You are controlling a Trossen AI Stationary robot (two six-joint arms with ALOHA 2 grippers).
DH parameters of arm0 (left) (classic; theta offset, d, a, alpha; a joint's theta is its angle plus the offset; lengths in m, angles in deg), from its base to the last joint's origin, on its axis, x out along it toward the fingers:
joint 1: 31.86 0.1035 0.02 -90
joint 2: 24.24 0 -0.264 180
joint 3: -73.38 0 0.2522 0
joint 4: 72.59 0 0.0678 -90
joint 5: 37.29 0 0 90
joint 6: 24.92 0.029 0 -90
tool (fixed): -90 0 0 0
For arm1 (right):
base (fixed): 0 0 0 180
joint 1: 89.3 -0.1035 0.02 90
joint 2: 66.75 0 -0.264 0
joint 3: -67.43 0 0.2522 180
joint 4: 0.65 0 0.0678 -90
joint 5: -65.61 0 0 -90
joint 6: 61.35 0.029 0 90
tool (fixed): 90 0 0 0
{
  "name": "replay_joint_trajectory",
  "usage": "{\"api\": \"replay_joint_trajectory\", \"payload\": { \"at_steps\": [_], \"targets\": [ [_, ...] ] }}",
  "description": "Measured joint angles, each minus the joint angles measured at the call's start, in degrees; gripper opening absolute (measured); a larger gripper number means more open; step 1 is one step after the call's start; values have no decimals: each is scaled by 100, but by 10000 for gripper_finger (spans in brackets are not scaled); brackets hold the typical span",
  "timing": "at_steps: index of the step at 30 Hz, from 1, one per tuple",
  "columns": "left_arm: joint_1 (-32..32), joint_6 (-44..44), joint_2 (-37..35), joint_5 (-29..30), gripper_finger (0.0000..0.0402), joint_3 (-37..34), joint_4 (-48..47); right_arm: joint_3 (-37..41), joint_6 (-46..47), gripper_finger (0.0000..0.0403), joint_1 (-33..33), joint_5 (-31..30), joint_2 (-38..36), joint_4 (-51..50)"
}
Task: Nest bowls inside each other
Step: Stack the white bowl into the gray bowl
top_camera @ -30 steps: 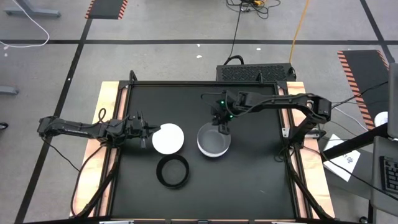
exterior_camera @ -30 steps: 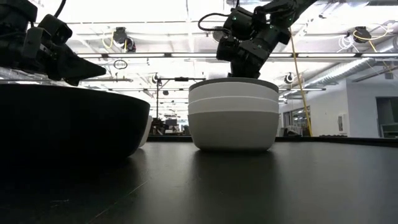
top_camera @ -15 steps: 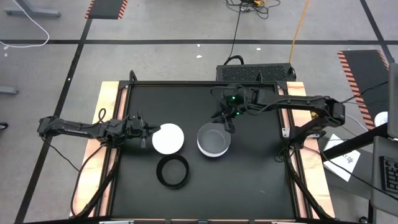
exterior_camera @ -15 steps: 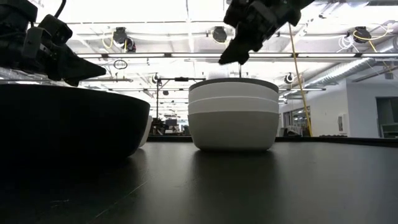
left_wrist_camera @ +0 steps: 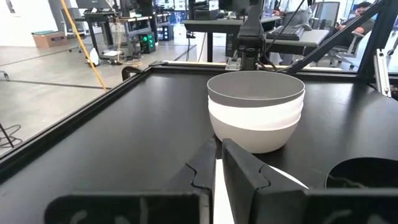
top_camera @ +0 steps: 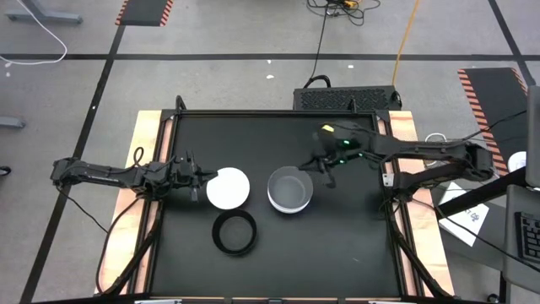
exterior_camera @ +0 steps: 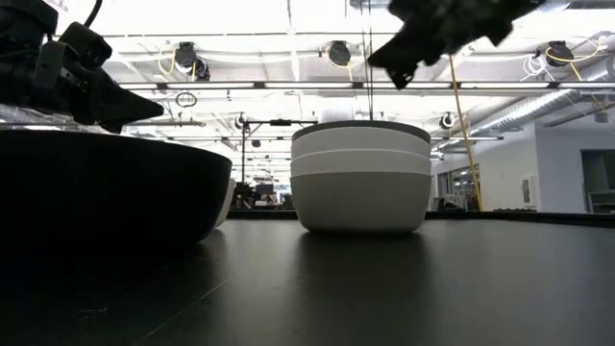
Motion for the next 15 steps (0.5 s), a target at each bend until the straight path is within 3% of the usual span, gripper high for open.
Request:
{"api": "replay_joint_trajectory", "payload": {
  "at_steps": [7, 15],
  "targets": [
    [0, 69, 0, 0, 31, 0, 80, 1604, 724, 0, -4, 56, -1629, 1475],
    [0, -57, -2, 0, 31, 0, 170, 2901, 1114, 0, -4, 26, -3046, 2131]
  ]
}}
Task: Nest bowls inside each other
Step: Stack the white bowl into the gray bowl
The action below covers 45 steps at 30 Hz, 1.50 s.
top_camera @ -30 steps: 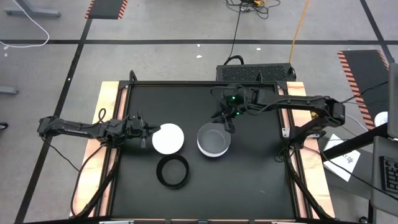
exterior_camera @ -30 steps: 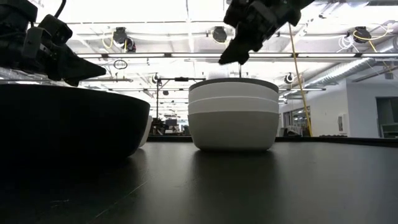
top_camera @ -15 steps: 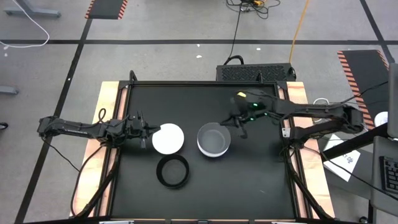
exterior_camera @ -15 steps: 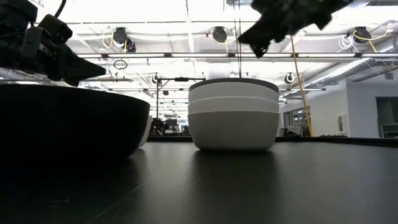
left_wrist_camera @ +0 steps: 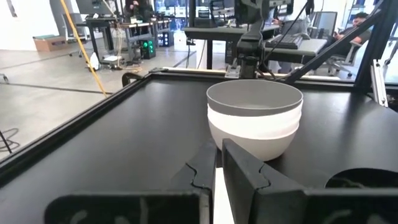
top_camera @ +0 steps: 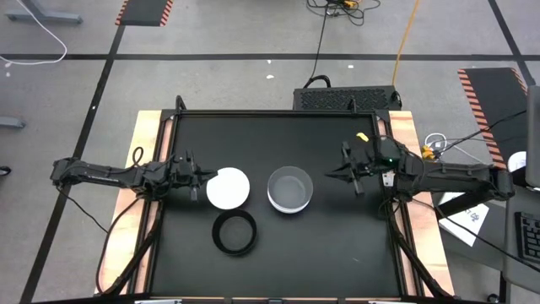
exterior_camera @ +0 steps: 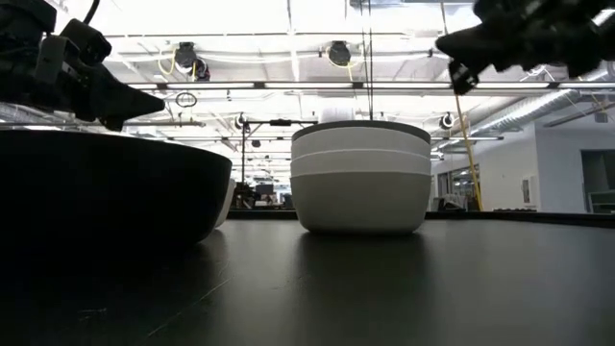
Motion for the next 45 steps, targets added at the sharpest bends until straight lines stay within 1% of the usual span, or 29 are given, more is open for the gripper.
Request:
{"api": "replay_joint_trajectory", "payload": {
  "at_steps": [3, 8, 13, 16, 20, 23, 28, 30, 31, 33, 35, 39, 41, 43, 45],
  "targets": [
    [0, -66, 2, -1, 31, 0, -11, 499, 128, 0, 0, 0, -387, 410],
    [0, -109, 2, -4, 31, 0, -7, 1245, 334, 0, -2, 4, -813, 1320],
    [-1, -32, 2, -55, 31, 0, 0, 1682, 397, 0, -2, 17, -1038, 1620],
    [-1, 37, 2, -28, 31, 0, 7, 1773, 381, 0, -2, 28, -1076, 1748],
    [-1, 296, 2, -21, 31, 0, 2, 1795, 212, 0, -17, 242, -1070, 1726],
    [-2, 308, 2, -26, 31, 0, 12, 1799, 146, 0, -18, 381, -1070, 1759],
    [0, 304, -2, -55, 31, 0, 530, 1807, 146, 0, -17, 486, -1068, 1642],
    [0, 356, 4, -55, 31, 0, 548, 1807, 151, 0, -17, 488, -1063, 1596],
    [-1, 347, 4, -38, 31, 0, 548, 1809, 157, 0, -17, 490, -1063, 1579],
    [-4, 10, 4, 236, 31, 12, 534, 1811, 167, 0, -17, 500, -1063, 1556],
    [3, -314, 4, 422, 31, 134, 275, 1813, 181, 0, -17, 503, -1063, 1554],
    [-2, -371, 4, 439, 31, 368, -342, 1816, 174, 0, -17, 507, -1063, 1554],
    [-2, -425, 4, 447, 32, 499, -499, 1817, 146, 0, -17, 507, -1063, 1554],
    [-2, -481, 6, 450, 39, 618, -664, 1817, 137, 0, -17, 507, -1063, 1554],
    [-2, -500, 57, 457, 56, 716, -948, 1817, 133, 0, -17, 509, -1063, 1554]
  ]
}}
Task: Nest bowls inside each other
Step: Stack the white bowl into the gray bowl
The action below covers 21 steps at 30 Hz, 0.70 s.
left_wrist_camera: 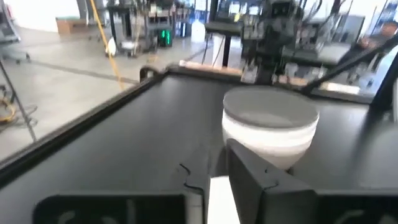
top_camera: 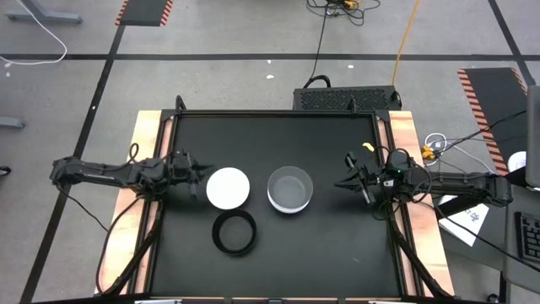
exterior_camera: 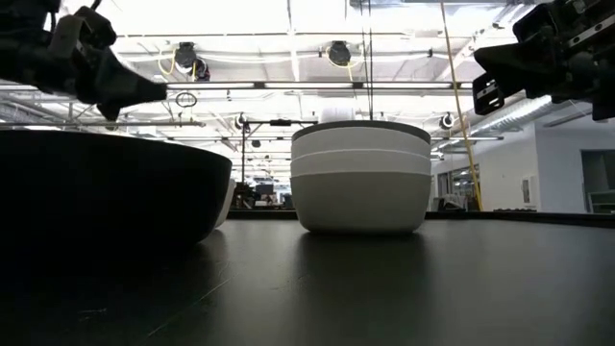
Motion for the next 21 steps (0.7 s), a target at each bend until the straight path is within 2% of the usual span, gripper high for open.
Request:
{"api": "replay_joint_trajectory", "payload": {
  "at_steps": [6, 12, 17, 21],
  "targets": [
    [178, -320, 230, 94, 144, 406, -722, 0, -34, 4, 0, 104, 2, 0],
    [584, -533, 794, 42, 231, 882, -1419, 2, -53, 16, 0, 122, 2, 0],
    [984, -770, 1535, -361, 266, 1457, -2111, 4, -49, 18, 0, 120, 2, 0],
    [1332, -908, 2184, -673, 270, 1955, -2709, 4, 20, 18, 0, 120, 2, 0]
  ]
}}
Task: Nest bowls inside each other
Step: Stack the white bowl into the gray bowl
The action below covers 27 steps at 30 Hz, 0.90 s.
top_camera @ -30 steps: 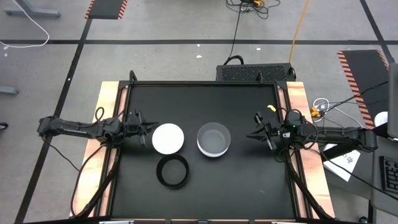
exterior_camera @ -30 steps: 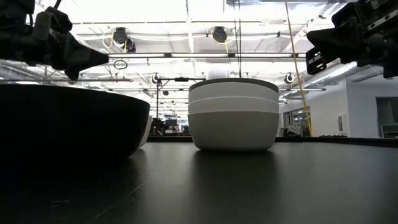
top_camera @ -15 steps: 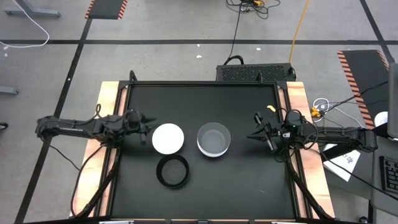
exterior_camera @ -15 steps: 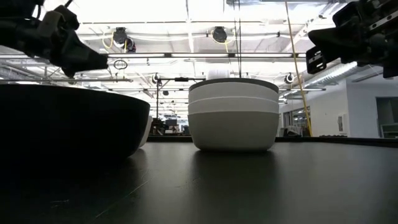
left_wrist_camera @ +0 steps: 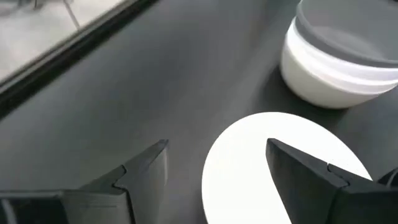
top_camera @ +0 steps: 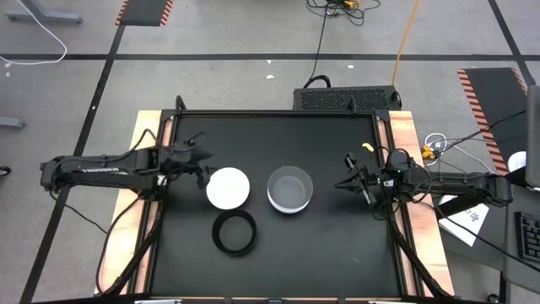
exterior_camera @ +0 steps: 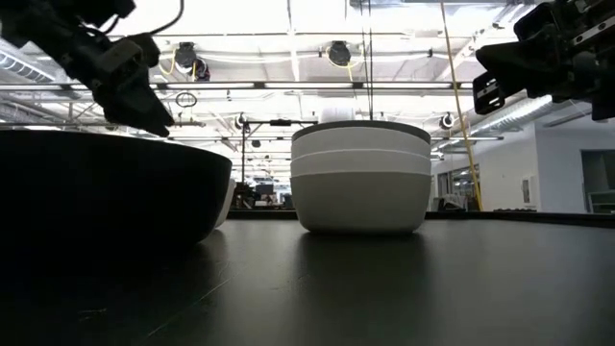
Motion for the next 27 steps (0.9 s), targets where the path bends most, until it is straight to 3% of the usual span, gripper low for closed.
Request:
{"api": "replay_joint_trajectory", "payload": {
  "at_steps": [6, 14, 27],
  "targets": [
    [423, -19, 749, -596, 258, 624, -610, 0, 30, 18, 0, 0, -1, 0],
    [790, -105, 1431, -1774, 258, 890, -484, 0, 183, 18, 0, 0, -1, 0],
    [1039, 73, 1945, -1913, 267, 891, -828, 0, 229, 18, 0, 0, 0, 2]
  ]
}}
